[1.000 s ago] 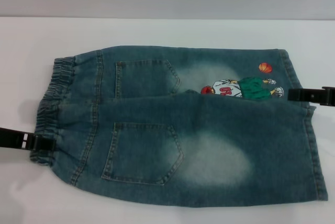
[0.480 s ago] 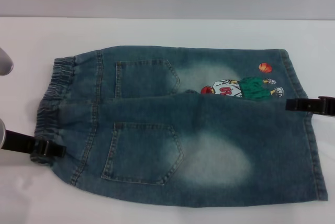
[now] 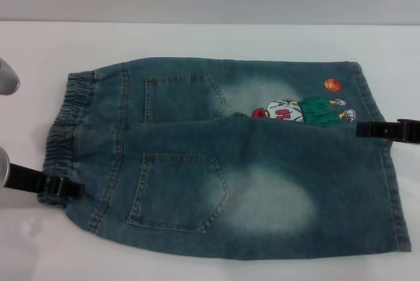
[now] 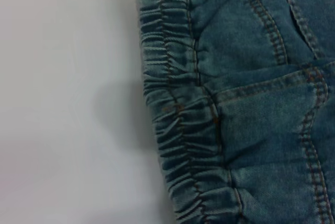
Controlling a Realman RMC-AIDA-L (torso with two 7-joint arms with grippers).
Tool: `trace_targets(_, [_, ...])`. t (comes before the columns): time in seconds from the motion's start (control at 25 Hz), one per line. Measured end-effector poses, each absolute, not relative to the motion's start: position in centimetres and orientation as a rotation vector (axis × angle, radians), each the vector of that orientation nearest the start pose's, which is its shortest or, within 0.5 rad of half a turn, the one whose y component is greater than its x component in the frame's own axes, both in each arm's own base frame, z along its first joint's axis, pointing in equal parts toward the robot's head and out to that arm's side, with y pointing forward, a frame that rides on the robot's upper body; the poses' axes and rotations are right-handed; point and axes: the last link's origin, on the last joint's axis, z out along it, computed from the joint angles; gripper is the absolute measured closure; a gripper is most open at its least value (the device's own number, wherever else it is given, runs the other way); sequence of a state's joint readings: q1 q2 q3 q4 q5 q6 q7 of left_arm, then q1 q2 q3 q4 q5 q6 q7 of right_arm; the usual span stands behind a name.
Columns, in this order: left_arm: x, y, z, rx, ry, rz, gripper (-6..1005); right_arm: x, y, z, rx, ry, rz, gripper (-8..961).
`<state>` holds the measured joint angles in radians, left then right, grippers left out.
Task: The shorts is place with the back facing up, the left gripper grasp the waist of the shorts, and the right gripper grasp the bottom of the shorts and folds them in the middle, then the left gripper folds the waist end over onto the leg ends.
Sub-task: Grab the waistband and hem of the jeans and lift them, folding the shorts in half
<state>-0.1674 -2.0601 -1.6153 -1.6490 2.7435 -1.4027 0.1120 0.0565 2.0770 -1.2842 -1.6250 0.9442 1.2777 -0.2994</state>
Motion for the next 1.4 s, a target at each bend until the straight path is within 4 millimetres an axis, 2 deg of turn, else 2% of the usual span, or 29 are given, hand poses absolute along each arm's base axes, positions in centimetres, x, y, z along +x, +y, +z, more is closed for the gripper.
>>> trace_targets(1.4, [-26.32, 30.01, 2.5, -2.0, -1.335, 0.441, 197, 24.14, 29.21, 4.55, -2.103, 1.573, 0.32, 307])
